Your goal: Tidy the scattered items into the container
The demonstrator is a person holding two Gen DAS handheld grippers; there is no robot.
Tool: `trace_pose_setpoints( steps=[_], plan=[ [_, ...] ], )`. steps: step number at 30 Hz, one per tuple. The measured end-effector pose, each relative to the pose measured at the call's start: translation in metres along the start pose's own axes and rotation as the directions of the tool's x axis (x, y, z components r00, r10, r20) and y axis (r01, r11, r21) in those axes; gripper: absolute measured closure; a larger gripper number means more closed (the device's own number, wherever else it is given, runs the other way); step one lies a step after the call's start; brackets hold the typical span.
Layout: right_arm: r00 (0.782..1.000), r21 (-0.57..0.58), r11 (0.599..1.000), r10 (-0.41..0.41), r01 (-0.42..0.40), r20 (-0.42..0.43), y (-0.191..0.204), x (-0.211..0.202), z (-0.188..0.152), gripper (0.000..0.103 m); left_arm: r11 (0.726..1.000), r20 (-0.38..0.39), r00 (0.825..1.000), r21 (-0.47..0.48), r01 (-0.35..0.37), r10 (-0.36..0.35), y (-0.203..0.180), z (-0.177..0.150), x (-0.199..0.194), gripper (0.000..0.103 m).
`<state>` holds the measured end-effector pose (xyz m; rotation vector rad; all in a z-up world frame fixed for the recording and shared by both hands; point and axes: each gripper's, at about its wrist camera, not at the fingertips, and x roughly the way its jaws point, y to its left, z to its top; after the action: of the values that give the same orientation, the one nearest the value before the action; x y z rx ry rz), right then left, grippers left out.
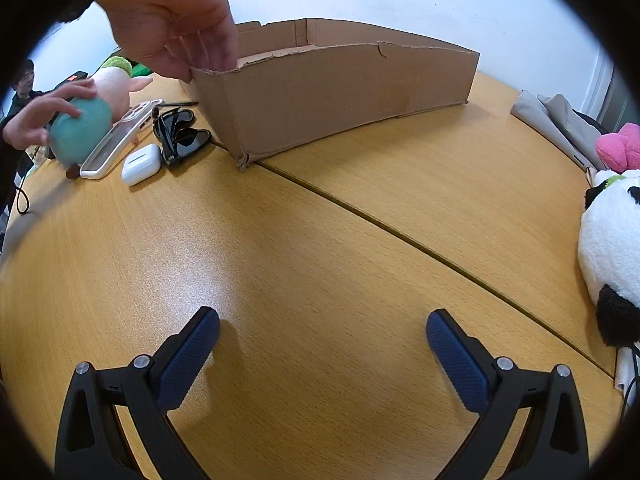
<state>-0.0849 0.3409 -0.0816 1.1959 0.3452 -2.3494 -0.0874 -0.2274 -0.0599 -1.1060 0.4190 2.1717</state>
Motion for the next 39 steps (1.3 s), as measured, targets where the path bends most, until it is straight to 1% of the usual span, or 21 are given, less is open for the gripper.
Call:
trace_pose_setpoints(
  steps=[23, 28, 31, 34, 36, 39],
  plan=[
    [1.0, 0.001, 1.0, -0.001, 0.001, 0.0, -0.002, 0.0, 0.0, 0.0, 1.0, 0.0, 1.0, -0.001, -0.002, 0.002, -0.005, 0.004, 0.008, 0.0],
    [1.0, 0.001, 1.0, -0.001, 0.001, 0.0, -0.003, 0.0, -0.001, 0.0, 0.992, -0.001, 0.997, -0.098, -0.074, 0.075, -0.02, -0.001, 0.011, 0.0],
    [1.0, 0.001, 1.0, -0.001, 0.001, 0.0, -0.003, 0.0, -0.001, 0.0, 0.988, -0.002, 0.996, -0.124, -0.093, 0.094, -0.04, -0.007, 0.018, 0.0],
    [1.0, 0.001, 1.0, -0.001, 0.001, 0.0, -0.003, 0.0, -0.001, 0.0, 0.981, -0.005, 0.993, -0.158, -0.117, 0.117, -0.051, -0.011, 0.014, 0.0],
    [1.0, 0.01, 1.0, -0.008, 0.008, 0.0, -0.002, 0.001, 0.0, 0.0, 0.965, -0.011, 0.988, -0.211, -0.155, 0.157, -0.056, -0.013, 0.012, 0.0],
    [0.998, 0.076, 0.996, -0.056, 0.056, -0.002, 0.002, 0.002, 0.003, 0.0, 0.925, -0.028, 0.974, -0.307, -0.224, 0.227, -0.065, -0.018, 0.008, 0.0]
  ],
)
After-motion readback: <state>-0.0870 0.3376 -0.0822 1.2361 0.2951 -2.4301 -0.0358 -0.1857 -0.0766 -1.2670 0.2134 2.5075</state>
